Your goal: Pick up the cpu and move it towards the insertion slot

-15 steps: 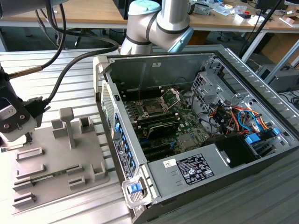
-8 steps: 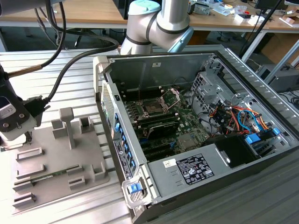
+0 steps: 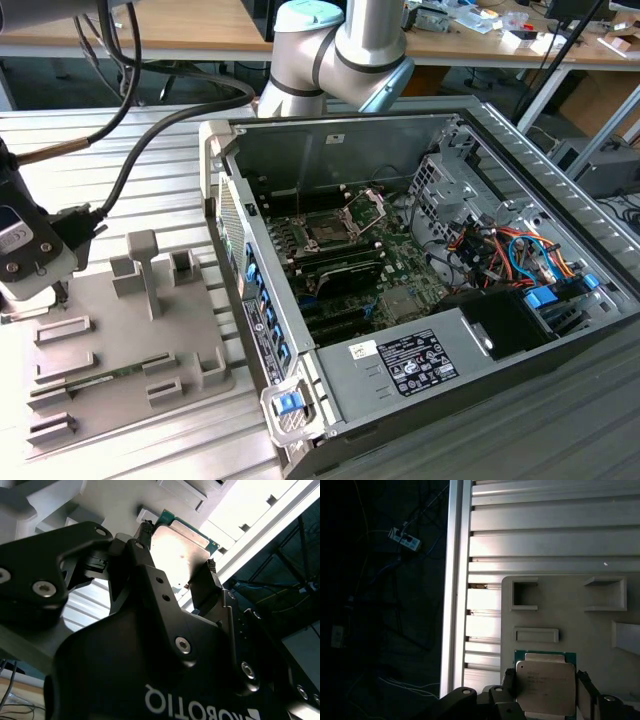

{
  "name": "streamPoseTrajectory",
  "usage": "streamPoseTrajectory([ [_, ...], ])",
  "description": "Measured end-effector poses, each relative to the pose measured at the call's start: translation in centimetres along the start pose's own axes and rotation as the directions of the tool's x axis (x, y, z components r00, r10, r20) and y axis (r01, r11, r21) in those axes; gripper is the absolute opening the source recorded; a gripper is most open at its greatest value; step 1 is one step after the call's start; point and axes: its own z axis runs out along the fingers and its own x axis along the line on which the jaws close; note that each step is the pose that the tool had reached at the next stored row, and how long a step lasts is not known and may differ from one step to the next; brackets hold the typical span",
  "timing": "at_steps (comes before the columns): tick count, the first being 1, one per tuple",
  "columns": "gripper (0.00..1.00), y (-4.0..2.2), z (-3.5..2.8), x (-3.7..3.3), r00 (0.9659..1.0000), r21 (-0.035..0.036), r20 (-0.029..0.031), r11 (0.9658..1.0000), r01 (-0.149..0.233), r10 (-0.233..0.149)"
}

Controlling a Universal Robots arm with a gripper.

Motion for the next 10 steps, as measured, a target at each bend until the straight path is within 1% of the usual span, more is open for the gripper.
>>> streamPoseTrajectory([
  [10,0.55,0.01,-0.22,0.00,1.0000,0.0000,0.0000,1.0000,0.000,0.000],
])
